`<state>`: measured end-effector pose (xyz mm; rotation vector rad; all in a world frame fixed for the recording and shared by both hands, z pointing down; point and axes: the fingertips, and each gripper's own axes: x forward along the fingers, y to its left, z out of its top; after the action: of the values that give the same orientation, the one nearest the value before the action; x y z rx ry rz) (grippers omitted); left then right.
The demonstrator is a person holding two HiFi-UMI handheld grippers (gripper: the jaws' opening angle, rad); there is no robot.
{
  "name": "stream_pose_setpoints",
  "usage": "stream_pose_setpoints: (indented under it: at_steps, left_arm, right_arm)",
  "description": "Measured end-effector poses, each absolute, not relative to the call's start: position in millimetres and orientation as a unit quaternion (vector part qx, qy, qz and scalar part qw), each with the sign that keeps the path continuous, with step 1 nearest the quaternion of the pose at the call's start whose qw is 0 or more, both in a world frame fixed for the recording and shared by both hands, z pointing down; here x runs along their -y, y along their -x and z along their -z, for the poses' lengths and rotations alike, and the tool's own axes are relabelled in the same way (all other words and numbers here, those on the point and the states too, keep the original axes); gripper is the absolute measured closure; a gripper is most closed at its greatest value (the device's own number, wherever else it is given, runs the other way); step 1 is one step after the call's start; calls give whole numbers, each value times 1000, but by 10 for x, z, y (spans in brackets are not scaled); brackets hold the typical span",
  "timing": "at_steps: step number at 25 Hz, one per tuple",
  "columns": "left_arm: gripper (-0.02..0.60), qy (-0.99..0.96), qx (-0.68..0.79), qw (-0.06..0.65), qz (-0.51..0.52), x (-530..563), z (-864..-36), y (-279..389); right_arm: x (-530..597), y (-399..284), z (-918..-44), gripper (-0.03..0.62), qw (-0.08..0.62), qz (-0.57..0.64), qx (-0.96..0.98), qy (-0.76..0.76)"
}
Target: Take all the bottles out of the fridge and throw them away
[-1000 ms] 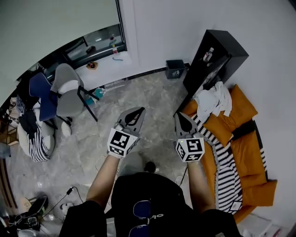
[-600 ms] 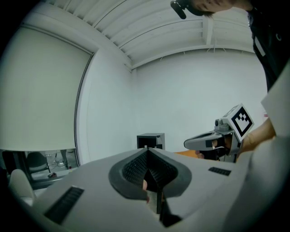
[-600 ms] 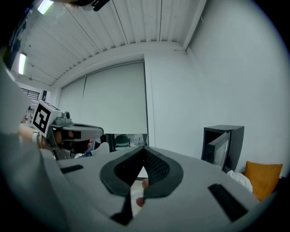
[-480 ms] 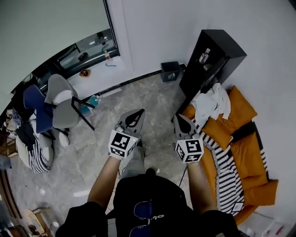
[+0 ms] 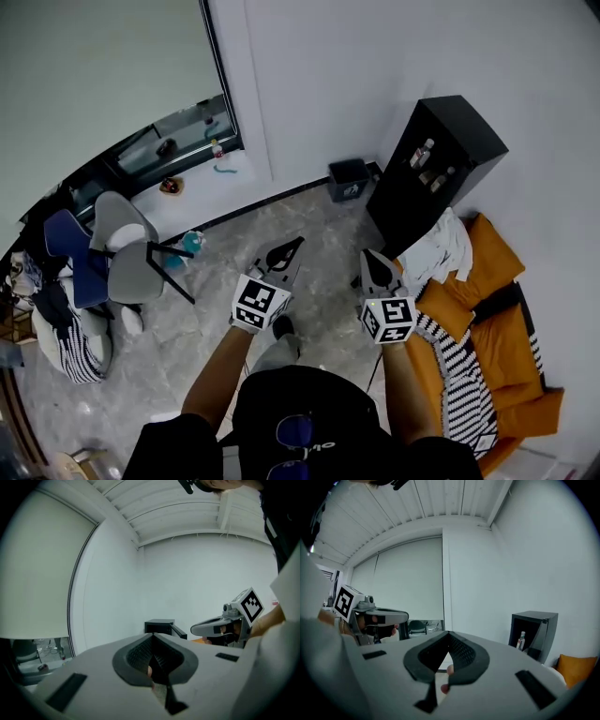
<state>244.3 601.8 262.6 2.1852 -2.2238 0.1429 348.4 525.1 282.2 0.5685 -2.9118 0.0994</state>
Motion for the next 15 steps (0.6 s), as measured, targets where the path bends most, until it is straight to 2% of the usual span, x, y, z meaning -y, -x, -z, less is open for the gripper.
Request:
stream_pose_setpoints:
  at_steps: [15]
  left_arm:
    - [580,-723,690,16,-41,-5492,-2677,-989]
  right_arm:
    - [-4745,-2053,-2732,592,89,-25,972,-215]
